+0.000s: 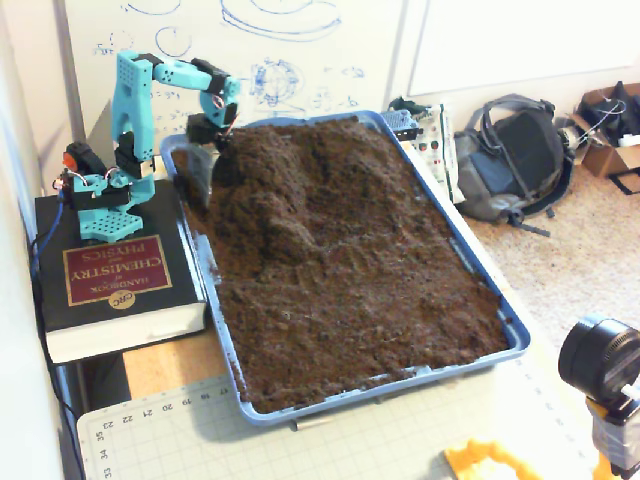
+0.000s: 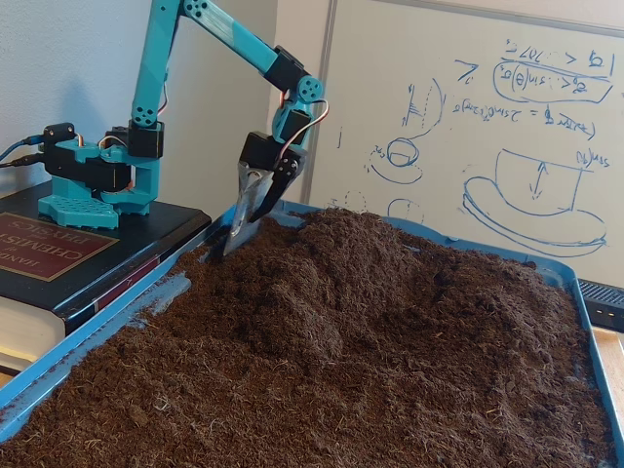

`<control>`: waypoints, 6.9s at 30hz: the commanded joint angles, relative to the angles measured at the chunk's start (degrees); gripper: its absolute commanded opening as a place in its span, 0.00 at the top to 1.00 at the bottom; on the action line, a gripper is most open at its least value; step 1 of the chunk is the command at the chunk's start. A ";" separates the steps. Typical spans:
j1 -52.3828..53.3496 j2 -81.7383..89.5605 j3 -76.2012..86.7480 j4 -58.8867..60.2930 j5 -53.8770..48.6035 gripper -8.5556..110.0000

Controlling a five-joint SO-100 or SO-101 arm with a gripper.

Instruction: Build a berm.

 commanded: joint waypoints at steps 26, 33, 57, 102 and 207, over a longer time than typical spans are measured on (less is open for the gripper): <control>0.53 18.90 -6.15 16.35 -7.21 0.93; 6.94 35.60 7.03 14.50 -16.26 0.93; 24.26 24.35 19.51 -9.84 -23.73 0.93; 23.73 -6.06 -5.01 -25.58 -22.76 0.93; 51.59 -5.27 -9.58 -4.31 -56.16 0.93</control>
